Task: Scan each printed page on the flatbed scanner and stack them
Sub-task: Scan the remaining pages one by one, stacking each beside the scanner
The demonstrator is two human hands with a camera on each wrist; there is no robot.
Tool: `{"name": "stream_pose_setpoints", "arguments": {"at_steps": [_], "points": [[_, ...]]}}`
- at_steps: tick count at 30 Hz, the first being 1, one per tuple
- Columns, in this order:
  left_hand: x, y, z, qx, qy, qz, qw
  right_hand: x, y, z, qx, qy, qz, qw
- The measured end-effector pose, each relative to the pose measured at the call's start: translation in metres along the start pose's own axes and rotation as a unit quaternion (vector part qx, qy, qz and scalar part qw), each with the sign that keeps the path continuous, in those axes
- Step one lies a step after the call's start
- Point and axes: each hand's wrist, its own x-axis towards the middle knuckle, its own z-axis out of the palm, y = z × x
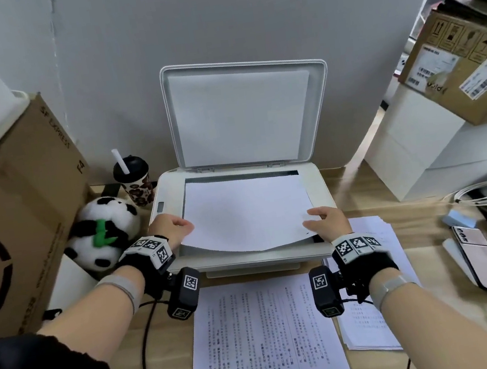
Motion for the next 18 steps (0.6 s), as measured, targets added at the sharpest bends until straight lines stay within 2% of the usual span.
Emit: {"name": "stream_pose_setpoints", "arguments": {"at_steps": [5, 8, 10, 13, 18], "points": [[0.007, 0.003, 0.001, 0.045, 0.005, 0.003, 0.999, 0.012, 0.002, 0.004, -0.033, -0.008, 0.02, 0.999], [0.012, 0.005, 0.001, 0.077, 0.004, 0.005, 0.997, 0.018, 0.002, 0.004, -0.066, 0.014, 0.013, 0.998], [0.015, 0.007, 0.0, 0.109, 0.007, 0.004, 0.994, 0.021, 0.001, 0.004, -0.09, 0.023, 0.001, 0.996], [0.02, 0.01, 0.002, 0.171, 0.019, 0.05, 0.984, 0.022, 0.0, 0.006, -0.121, 0.032, -0.033, 0.992], [0.024, 0.009, 0.011, 0.171, -0.024, 0.089, 0.981, 0.015, 0.002, 0.014, -0.204, 0.013, -0.099, 0.974]]}}
